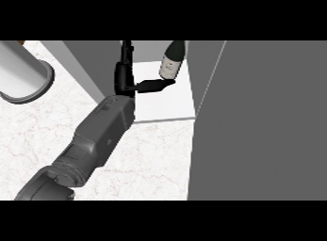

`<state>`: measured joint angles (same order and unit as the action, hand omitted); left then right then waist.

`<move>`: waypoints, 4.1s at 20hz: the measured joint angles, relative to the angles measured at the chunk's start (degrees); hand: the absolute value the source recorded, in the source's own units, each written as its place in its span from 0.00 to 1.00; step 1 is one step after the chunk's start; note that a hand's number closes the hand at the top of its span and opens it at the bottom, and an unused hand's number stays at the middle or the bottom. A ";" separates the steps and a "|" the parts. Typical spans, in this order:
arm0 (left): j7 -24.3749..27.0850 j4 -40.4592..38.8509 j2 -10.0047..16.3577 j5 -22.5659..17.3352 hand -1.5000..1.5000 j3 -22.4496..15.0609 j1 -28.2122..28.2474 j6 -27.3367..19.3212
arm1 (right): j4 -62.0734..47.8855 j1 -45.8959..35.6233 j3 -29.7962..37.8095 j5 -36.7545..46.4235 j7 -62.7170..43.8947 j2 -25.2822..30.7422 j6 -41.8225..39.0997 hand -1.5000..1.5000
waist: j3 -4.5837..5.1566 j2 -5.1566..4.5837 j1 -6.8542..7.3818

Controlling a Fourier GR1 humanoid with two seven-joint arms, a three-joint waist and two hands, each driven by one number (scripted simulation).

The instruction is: Pick up the wine, place it into the cabinet and close the cabinet

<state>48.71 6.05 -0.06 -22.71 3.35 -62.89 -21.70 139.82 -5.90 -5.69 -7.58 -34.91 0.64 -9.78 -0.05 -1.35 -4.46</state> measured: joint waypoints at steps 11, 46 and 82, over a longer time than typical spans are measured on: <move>0.33 0.26 -0.04 -1.34 0.00 -0.54 0.16 4.86 | -0.17 0.05 -0.08 -0.12 0.13 -0.04 0.01 0.00 | 0.10 0.14 0.01; -7.33 58.09 0.54 -17.58 0.00 -43.61 37.65 -18.91 | 1.26 4.22 0.03 1.66 1.29 1.10 2.24 0.00 | 0.02 1.69 4.44; -14.63 110.42 31.56 -10.91 0.00 -42.56 74.79 -11.47 | 1.30 10.28 -9.27 -1.82 -4.99 0.75 -4.99 1.00 | 0.05 1.56 4.63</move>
<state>34.08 116.48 31.49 -33.63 -39.21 11.91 -33.17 141.12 4.37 -14.96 -9.40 -39.90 1.39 -14.77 0.00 0.21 0.17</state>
